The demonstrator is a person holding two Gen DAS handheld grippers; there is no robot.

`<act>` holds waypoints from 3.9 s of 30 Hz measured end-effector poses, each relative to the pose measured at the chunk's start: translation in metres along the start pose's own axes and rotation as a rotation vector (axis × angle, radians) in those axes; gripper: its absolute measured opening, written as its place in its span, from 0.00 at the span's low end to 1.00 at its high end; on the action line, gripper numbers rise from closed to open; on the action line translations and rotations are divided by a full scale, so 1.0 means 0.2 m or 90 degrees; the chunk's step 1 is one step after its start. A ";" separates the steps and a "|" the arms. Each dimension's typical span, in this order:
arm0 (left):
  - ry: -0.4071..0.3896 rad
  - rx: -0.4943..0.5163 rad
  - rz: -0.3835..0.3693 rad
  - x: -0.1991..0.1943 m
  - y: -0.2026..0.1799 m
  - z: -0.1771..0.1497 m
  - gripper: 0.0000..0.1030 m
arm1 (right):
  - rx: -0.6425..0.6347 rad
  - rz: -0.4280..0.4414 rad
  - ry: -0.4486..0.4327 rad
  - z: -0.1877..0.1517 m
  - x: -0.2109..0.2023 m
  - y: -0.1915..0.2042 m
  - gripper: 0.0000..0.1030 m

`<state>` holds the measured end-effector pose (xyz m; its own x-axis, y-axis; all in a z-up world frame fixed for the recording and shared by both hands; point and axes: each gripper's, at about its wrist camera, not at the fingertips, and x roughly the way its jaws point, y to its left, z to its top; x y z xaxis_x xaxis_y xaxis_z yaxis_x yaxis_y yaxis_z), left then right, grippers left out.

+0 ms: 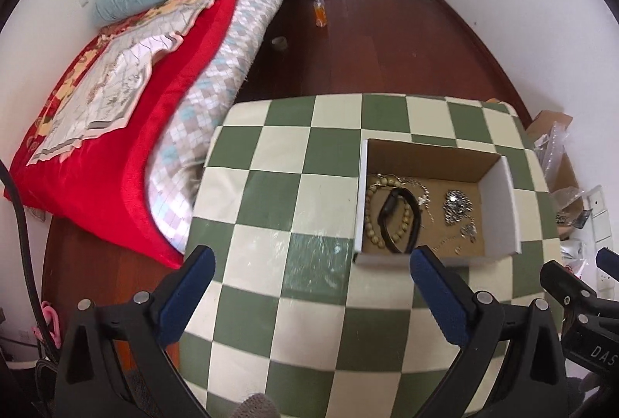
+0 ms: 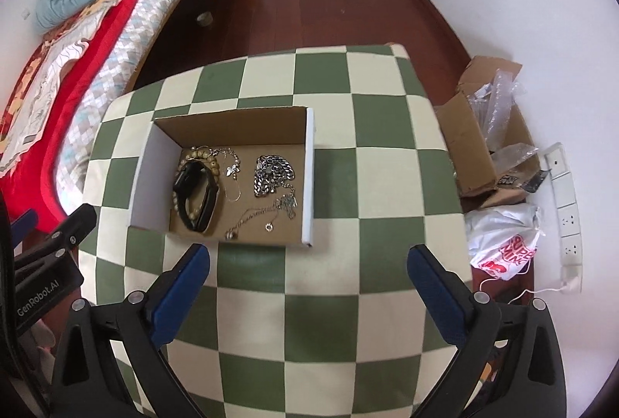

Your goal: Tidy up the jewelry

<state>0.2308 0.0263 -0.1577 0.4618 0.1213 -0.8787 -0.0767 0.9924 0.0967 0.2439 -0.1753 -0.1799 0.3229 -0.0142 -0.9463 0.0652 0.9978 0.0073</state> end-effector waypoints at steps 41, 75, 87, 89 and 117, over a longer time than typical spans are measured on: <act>-0.087 -0.034 -0.048 -1.08 0.12 -0.16 1.00 | -0.014 -0.024 -0.212 -0.39 -1.41 -0.04 1.00; -0.112 -0.045 -0.022 -1.09 0.13 -0.07 1.00 | -0.032 -0.018 -0.198 -0.26 -1.30 0.03 1.00; -0.136 -0.035 -0.012 -1.12 0.12 -0.07 1.00 | -0.031 -0.024 -0.206 -0.28 -1.32 0.04 1.00; -0.136 -0.034 -0.011 -1.12 0.12 -0.07 1.00 | -0.031 -0.024 -0.206 -0.28 -1.32 0.04 1.00; -0.137 -0.036 -0.016 -1.12 0.11 -0.07 1.00 | -0.032 -0.020 -0.207 -0.26 -1.34 0.03 1.00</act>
<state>0.1125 0.0208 0.0346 0.6418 0.1044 -0.7598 -0.1089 0.9931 0.0445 0.1089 -0.1613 0.0576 0.6064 -0.0570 -0.7931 0.0358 0.9984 -0.0444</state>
